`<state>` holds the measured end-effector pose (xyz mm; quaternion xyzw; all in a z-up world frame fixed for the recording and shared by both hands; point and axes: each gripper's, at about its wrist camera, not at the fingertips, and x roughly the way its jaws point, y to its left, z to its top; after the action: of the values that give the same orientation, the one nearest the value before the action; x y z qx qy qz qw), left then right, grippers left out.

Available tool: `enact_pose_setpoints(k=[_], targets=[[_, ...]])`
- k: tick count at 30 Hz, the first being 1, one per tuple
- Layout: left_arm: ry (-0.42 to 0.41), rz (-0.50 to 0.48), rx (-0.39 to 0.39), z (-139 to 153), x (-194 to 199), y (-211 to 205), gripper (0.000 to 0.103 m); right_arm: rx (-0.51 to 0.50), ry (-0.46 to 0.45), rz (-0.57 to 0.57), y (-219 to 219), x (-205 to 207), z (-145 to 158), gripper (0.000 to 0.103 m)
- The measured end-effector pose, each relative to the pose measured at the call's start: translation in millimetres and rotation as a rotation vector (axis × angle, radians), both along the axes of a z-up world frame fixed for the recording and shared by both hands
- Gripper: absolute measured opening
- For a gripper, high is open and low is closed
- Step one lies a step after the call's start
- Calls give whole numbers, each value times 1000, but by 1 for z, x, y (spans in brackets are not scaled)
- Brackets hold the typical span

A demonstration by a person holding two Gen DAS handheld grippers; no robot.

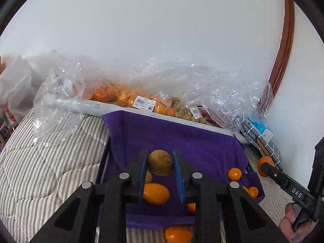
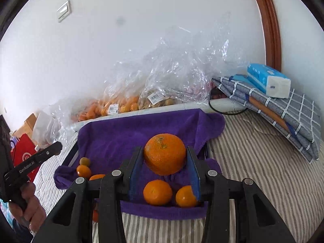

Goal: Organize fruits
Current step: 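Carry both fruits onto the purple towel and open both tools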

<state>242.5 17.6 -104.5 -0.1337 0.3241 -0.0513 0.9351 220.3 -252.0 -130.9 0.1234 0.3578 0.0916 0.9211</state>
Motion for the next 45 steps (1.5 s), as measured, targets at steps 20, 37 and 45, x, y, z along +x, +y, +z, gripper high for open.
enact_pose_setpoints(k=[20, 37, 45], targets=[[26, -64, 3, -25, 13, -26, 24, -51, 80, 30, 9, 12, -39, 42], [57, -86, -38, -33, 18, -28, 24, -120, 57, 28, 17, 5, -35, 50], [65, -101, -34, -35, 20, -30, 25, -129, 5, 40, 22, -4, -27, 60]])
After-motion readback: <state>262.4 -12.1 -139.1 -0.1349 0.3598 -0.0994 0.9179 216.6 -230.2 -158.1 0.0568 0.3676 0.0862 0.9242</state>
